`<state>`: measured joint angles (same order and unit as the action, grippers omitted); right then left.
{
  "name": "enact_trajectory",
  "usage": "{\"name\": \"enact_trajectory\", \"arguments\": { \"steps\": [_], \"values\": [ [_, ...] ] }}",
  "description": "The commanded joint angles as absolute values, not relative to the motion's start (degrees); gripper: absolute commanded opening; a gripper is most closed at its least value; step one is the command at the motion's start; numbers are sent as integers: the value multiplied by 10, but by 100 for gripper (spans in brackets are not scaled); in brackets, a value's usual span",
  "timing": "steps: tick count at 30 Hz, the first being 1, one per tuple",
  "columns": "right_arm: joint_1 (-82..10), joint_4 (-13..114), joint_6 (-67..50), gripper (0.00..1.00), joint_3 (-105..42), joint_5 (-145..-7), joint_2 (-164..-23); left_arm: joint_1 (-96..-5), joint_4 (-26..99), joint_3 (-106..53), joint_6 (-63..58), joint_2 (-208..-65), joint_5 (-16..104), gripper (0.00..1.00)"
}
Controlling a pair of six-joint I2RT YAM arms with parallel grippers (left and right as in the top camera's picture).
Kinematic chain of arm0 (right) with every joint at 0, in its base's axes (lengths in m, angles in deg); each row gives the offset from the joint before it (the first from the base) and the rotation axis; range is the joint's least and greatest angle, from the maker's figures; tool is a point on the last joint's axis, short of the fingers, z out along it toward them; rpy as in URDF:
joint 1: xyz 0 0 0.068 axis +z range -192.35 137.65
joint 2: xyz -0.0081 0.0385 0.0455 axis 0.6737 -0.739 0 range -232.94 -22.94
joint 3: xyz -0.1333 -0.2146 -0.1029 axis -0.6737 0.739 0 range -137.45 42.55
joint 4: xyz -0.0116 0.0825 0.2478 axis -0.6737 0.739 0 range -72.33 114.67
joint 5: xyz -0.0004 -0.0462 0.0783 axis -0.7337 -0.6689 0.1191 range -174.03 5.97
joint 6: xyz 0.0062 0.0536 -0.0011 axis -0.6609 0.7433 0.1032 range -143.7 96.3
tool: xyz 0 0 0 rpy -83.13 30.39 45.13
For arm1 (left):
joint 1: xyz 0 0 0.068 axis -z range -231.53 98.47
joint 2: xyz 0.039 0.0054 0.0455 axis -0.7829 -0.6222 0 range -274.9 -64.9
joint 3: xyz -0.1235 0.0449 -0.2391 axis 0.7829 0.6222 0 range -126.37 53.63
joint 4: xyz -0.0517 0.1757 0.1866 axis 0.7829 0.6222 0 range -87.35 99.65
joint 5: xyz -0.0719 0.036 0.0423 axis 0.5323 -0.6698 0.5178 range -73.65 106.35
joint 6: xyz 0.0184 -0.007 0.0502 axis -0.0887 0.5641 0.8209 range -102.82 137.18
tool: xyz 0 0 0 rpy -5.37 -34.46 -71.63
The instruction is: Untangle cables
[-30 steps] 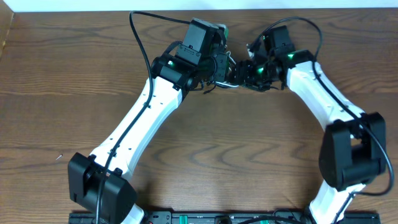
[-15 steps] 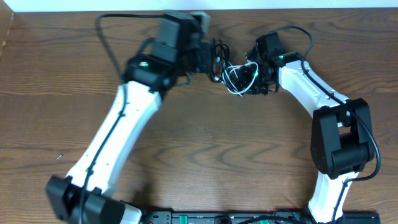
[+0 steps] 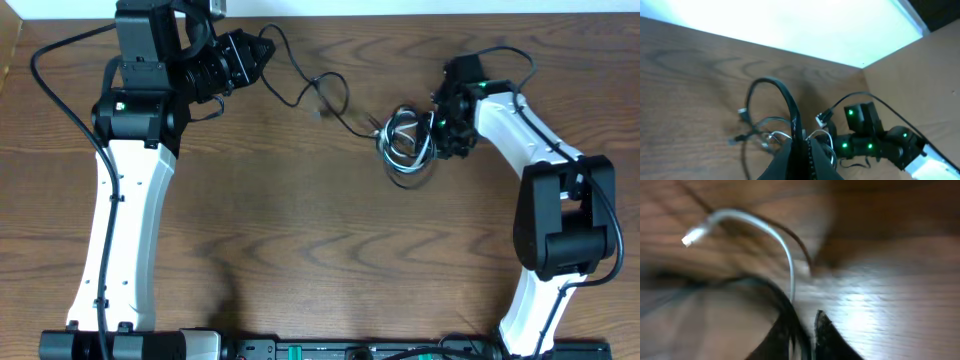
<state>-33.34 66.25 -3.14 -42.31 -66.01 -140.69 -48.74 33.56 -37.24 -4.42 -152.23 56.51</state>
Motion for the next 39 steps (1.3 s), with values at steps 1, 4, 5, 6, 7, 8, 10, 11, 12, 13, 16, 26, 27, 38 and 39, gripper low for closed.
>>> {"name": "enact_trajectory", "arguments": {
  "steps": [1, 4, 5, 6, 7, 8, 10, 11, 12, 13, 16, 26, 27, 38, 39],
  "values": [
    [-340, 692, -142, 24, -423, -649, -1408, -483, 349, -380, -7, -1511, 550, 7],
    [-347, 732, -181, 28, -433, -651, -1407, -478, 372, -380, -4, -1511, 517, 7],
    [-349, 747, -187, 30, -438, -656, -1406, -477, 382, -380, 1, -1511, 508, 7],
    [-352, 760, -187, 31, -446, -666, -1406, -476, 388, -380, 9, -1511, 502, 8],
    [-355, 781, -187, 34, -459, -682, -1406, -474, 397, -380, 25, -1511, 496, 7],
    [-357, 794, -187, 38, -468, -694, -1406, -474, 400, -380, 32, -1511, 494, 7],
    [-363, 829, -186, 48, -499, -723, -1406, -473, 404, -380, 42, -1511, 481, 7],
    [-367, 843, -186, 52, -514, -733, -1406, -473, 403, -380, 48, -1511, 479, 7],
    [-371, 854, -186, 55, -529, -737, -1406, -473, 398, -380, 48, -1511, 478, 7],
    [-374, 862, -186, 57, -545, -736, -1406, -473, 394, -380, 49, -1511, 478, 7],
    [-380, 873, -198, 64, -583, -717, -1406, -473, 375, -380, 49, -1509, 479, 7],
    [-349, 875, -287, 68, -634, -534, -1406, -472, 373, -380, 47, -1500, 483, 7],
    [-343, 876, -286, 68, -634, -535, -1406, -472, 385, -380, 46, -1500, 470, 7],
    [-242, 835, -150, 59, -569, -608, -1406, -472, 516, -349, -38, -1514, 274, 7],
    [-232, 820, -142, 59, -555, -608, -1406, -472, 523, -346, -41, -1517, 274, 7]
  ]
}}
